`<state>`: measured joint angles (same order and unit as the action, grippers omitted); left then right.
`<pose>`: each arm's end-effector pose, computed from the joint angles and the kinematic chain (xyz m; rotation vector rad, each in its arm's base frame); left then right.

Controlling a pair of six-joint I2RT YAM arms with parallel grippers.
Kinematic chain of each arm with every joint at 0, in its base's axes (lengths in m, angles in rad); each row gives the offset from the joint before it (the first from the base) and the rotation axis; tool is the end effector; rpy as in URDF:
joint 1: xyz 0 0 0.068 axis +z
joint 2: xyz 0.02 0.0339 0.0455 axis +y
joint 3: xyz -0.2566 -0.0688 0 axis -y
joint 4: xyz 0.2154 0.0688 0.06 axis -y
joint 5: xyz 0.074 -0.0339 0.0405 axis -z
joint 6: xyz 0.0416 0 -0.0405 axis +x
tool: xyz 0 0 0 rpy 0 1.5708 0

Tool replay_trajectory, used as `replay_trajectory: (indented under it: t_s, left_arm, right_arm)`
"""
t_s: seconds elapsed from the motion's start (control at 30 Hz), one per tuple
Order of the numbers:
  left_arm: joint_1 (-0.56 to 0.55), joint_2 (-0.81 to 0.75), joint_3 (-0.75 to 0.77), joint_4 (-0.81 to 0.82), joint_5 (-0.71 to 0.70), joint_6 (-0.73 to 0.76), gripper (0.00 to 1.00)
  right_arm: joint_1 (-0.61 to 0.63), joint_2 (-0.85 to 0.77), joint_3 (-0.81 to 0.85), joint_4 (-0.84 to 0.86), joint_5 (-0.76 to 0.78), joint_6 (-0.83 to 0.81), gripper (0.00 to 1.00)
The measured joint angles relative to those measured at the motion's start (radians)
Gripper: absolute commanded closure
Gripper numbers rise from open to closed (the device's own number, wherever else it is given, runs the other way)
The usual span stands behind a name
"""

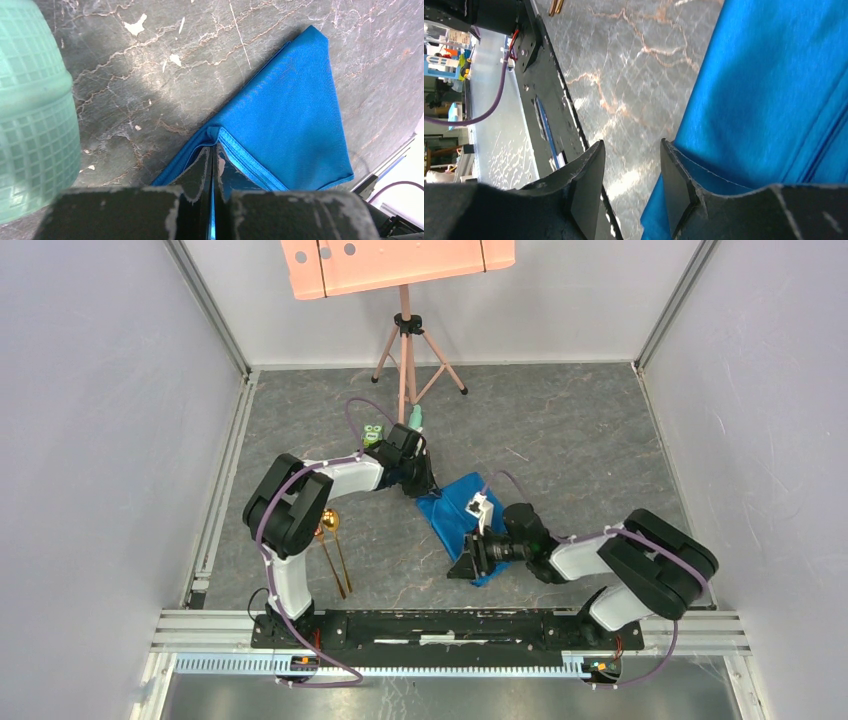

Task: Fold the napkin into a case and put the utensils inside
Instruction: Smooth out the 2/3-rectangle-folded napkin at the center of the board, then move the right arm to the center of the board with the 2/3-rectangle-folded napkin.

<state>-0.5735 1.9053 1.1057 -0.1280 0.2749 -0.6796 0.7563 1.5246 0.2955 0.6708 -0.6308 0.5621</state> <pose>0.3011 -0.2080 0.1520 -0.0186 2.6621 -0.8175 0.1491 0.1744 0.1300 -0.6444 2.2746 1.3900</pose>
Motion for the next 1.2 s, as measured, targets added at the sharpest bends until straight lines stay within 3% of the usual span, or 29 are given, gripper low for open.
replay_trajectory:
  t_s: [0.27, 0.43, 0.6, 0.8, 0.87, 1.0, 1.2]
  left_arm:
    - [0.0, 0.011, 0.014, -0.004, 0.008, 0.024, 0.97]
    - [-0.002, 0.013, 0.027, -0.024, 0.011, 0.038, 0.87]
    - [-0.019, 0.012, 0.063, -0.08, 0.015, 0.055, 0.68]
    - [-0.047, -0.031, 0.102, -0.151, 0.027, 0.075, 0.51]
    - [-0.051, -0.066, 0.105, -0.171, 0.037, 0.079, 0.51]
    - [-0.051, -0.164, 0.092, -0.2, 0.04, 0.087, 0.6]
    - [-0.051, -0.267, -0.032, -0.2, 0.026, 0.09, 0.6]
  right_arm:
    - [-0.003, -0.187, -0.175, 0.023, 0.005, 0.032, 0.48]
    - [-0.005, -0.351, -0.22, -0.092, 0.023, 0.021, 0.43]
    - [-0.017, -0.517, -0.129, -0.396, 0.109, -0.053, 0.39]
    - [-0.131, -0.468, 0.114, -0.64, 0.252, -0.174, 0.43]
    - [-0.171, -0.436, 0.148, -0.671, 0.275, -0.198, 0.46]
    - [-0.208, -0.372, 0.174, -0.757, 0.351, -0.25, 0.53]
    - [-0.207, -0.362, 0.163, -0.801, 0.415, -0.271, 0.64]
